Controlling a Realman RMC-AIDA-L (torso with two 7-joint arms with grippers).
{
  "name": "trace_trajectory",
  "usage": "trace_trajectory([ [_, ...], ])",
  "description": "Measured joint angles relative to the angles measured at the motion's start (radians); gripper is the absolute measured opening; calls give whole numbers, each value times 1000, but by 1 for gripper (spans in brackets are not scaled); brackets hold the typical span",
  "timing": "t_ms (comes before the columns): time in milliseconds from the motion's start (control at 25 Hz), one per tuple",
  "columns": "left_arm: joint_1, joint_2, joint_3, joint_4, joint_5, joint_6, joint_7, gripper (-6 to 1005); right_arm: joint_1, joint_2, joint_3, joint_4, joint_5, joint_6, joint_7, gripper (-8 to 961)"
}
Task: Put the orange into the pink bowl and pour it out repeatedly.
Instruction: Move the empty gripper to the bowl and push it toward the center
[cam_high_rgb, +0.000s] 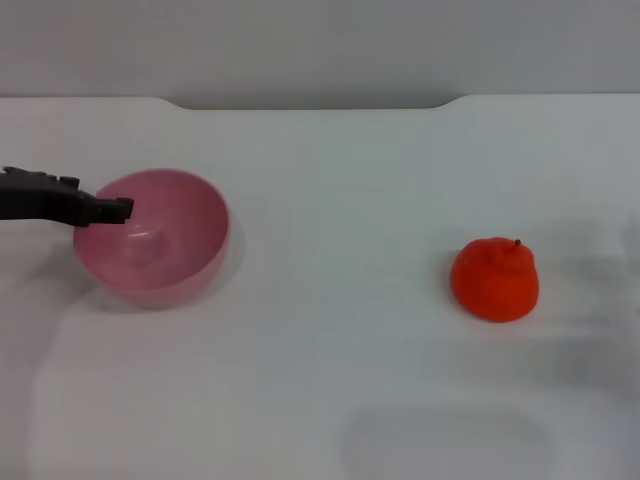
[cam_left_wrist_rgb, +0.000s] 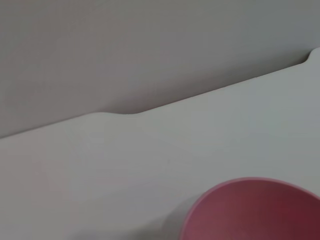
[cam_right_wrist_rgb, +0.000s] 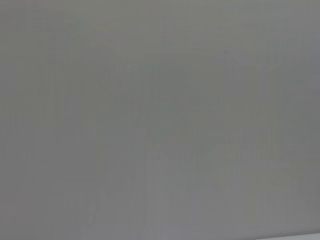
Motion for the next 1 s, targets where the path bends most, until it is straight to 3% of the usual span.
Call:
trace_trajectory([
  [440,-67,4,0,-147,21,-70,0,776,-12,0,0,0,-1,-1,0,604],
  [1000,-77,0,7,-136,31,-73,-2,764,-3,-4,3,-9,1,15,-1,604],
])
